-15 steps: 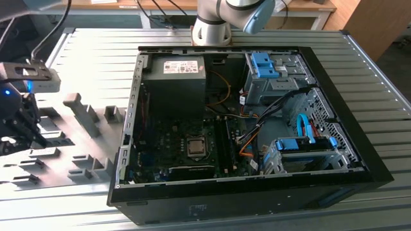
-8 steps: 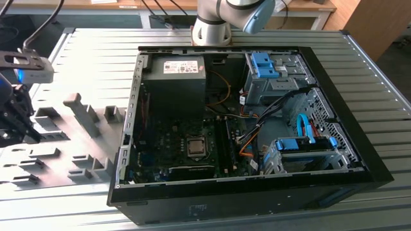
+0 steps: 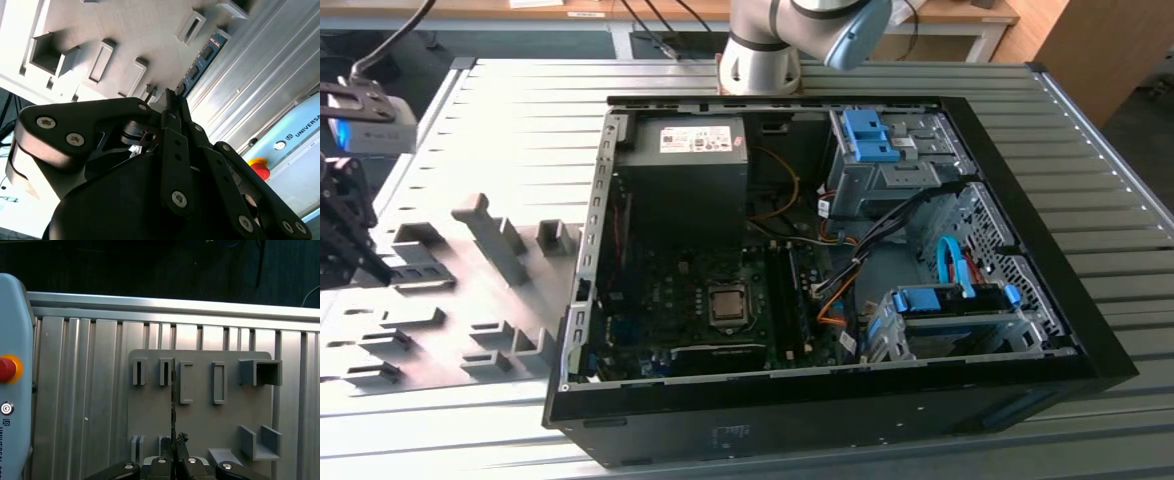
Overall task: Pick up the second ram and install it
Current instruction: 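Pick up the second ram and move it above second insertion slot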
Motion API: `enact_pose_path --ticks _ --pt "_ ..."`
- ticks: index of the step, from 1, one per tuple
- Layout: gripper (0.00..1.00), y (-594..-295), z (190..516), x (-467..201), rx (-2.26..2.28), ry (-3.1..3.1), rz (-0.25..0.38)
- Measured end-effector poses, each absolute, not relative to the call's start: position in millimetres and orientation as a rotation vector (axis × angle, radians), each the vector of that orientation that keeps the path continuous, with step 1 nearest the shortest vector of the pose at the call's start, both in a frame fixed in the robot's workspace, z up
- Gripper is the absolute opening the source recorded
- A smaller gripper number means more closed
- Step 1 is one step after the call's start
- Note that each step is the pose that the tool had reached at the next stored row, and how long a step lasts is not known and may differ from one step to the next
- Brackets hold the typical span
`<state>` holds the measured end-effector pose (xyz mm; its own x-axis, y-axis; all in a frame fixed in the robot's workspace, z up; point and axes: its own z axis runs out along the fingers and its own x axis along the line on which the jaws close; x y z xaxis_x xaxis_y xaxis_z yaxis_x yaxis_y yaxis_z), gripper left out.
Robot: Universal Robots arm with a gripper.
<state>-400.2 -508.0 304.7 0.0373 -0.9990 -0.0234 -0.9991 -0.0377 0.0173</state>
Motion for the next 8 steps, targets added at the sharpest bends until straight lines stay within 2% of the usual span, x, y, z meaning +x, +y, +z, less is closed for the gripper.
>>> enact_pose_path --ticks 8 --pt "0.14 -508 320 -400 -2.260 2.177 0.045"
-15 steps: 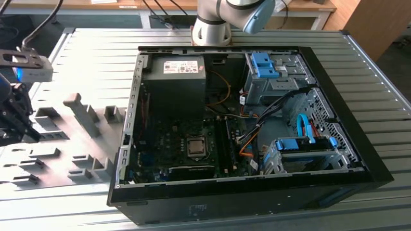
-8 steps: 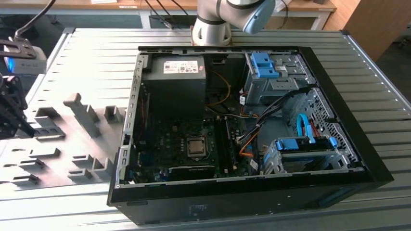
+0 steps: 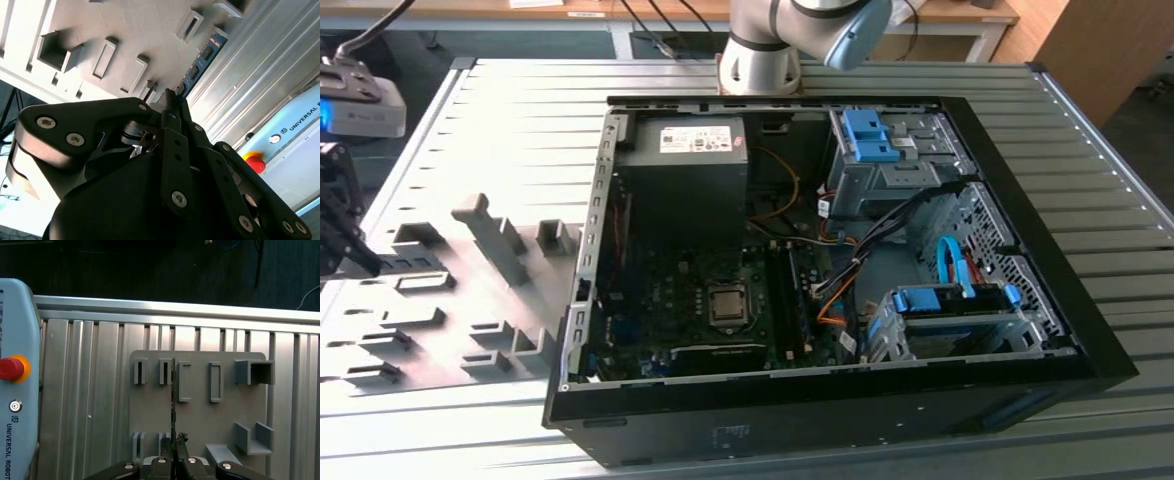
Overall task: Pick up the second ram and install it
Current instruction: 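Pick up the second ram and move it above second insertion slot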
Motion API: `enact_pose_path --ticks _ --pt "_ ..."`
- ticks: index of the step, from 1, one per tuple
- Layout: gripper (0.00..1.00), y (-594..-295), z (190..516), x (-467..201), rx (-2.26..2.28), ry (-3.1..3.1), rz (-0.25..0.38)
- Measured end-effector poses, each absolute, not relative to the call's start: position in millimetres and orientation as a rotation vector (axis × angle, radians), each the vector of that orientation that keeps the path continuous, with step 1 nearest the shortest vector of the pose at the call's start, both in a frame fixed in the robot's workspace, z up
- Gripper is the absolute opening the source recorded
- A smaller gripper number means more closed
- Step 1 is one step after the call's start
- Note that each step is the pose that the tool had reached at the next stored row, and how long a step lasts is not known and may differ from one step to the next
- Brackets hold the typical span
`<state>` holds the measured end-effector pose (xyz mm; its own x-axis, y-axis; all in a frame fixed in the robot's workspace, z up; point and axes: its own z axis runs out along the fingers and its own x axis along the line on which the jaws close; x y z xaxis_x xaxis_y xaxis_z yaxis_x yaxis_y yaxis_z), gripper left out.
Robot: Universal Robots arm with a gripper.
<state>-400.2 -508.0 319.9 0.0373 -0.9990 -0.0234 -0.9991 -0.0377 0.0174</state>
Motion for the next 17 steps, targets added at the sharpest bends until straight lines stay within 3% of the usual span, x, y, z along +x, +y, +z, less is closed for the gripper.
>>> enact_pose_path --ticks 17 --pt "0.14 -508 355 -400 -2.260 2.177 0.045"
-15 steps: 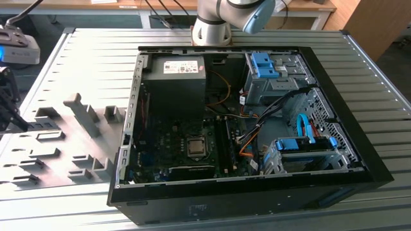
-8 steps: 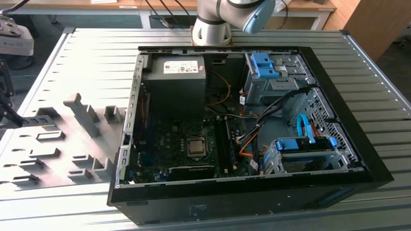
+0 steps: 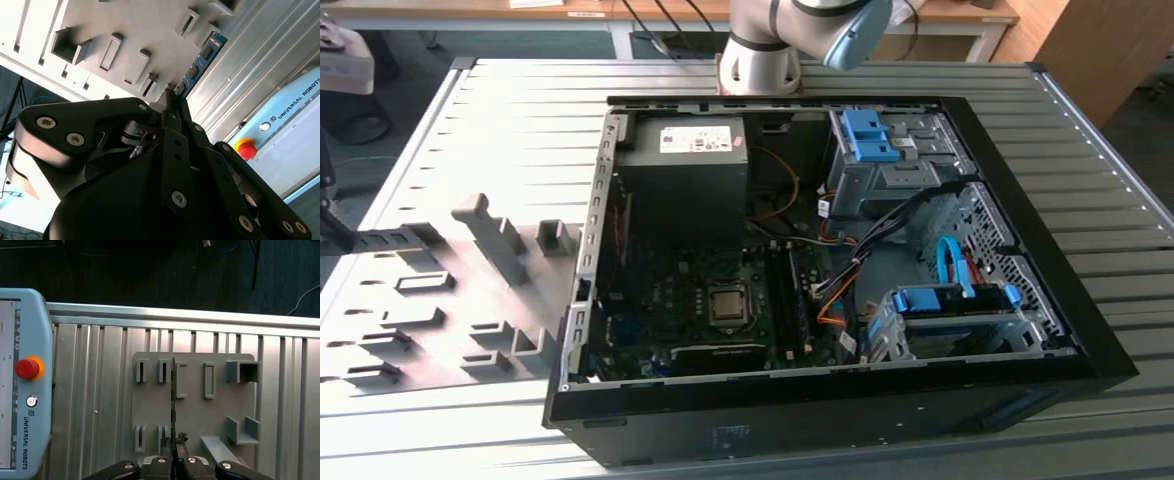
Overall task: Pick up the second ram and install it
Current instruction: 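Pick up the second ram and move it above second insertion slot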
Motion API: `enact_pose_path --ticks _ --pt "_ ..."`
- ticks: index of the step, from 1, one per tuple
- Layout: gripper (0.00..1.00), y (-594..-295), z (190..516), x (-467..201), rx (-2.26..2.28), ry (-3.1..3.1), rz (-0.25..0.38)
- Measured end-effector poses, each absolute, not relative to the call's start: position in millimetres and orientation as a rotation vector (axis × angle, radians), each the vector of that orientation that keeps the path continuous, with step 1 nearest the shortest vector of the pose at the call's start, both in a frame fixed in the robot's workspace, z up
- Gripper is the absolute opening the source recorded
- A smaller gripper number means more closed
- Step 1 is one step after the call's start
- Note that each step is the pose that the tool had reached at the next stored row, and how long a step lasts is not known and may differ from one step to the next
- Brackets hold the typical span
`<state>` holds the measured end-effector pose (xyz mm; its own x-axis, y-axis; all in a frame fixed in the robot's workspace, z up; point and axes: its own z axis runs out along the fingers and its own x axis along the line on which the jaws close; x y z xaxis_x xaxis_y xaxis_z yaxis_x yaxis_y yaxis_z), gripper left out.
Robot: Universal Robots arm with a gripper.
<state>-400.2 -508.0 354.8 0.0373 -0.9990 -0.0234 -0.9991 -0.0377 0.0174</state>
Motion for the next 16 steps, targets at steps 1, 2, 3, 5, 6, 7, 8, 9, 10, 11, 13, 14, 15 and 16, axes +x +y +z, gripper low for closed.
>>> enact_pose_path --ticks 1,2,3,5,6,7,8,9,10,11,13,14,15,16 --pt "0.14 -508 357 -400 -2.260 2.177 0.045" --pt "0.14 -508 358 -400 -2.260 2.176 0.045" --pt "0.14 -508 360 -400 -2.260 2.177 0.045" --pt "0.14 -508 364 -400 -2.260 2.177 0.045" --pt "0.14 -508 366 -400 -2.260 2.176 0.045" --pt "0.14 -508 368 -400 -2.260 2.177 0.045" --pt "0.14 -508 370 -400 -2.260 2.177 0.045" --pt "0.14 -508 372 -400 -2.260 2.176 0.045" --pt "0.14 -508 374 -400 -2.260 2.177 0.045" --pt "0.14 -508 377 -400 -2.260 2.176 0.045" --pt "0.14 -508 382 -400 -2.260 2.176 0.045" --pt "0.14 -508 385 -400 -2.260 2.177 0.045" --pt "0.14 -508 388 -400 -2.260 2.177 0.045" --pt "0.14 -508 394 -400 -2.260 2.177 0.045"
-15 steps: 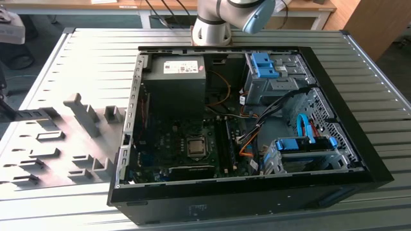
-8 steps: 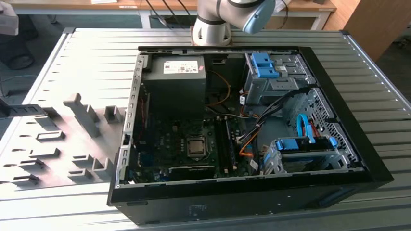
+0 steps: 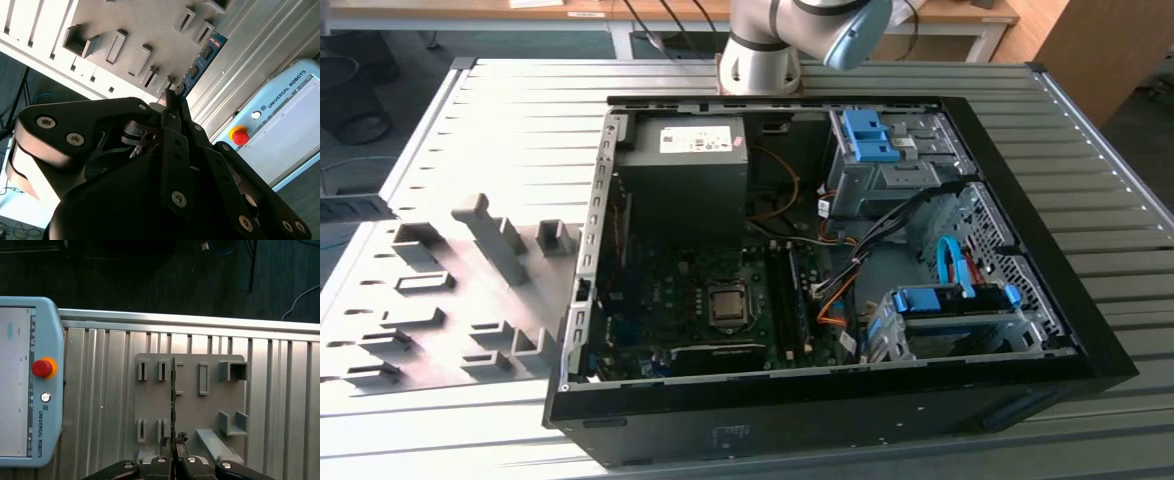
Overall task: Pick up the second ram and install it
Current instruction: 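Pick up the second ram and move it above second insertion slot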
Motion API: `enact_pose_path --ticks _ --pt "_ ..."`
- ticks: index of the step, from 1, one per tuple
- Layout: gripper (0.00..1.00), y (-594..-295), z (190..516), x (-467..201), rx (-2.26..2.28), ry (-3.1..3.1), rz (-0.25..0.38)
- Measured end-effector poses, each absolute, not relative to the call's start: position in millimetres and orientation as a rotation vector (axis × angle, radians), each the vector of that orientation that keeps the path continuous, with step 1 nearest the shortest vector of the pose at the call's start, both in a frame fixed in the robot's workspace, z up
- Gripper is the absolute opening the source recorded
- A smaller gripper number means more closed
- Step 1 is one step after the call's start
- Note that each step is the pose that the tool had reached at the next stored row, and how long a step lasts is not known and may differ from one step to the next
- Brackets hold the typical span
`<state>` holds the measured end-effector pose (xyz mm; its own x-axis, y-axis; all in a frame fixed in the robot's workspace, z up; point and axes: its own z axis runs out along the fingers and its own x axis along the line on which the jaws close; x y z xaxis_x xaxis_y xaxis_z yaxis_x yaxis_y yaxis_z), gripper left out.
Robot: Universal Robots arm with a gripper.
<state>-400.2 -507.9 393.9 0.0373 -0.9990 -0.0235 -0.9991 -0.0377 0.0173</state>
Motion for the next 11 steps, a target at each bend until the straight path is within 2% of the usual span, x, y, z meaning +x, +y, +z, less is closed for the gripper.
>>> enact_pose_path --ticks 6,11 --pt "0.14 -508 409 -400 -2.260 2.177 0.045" --pt "0.14 -508 410 -400 -2.260 2.177 0.045"
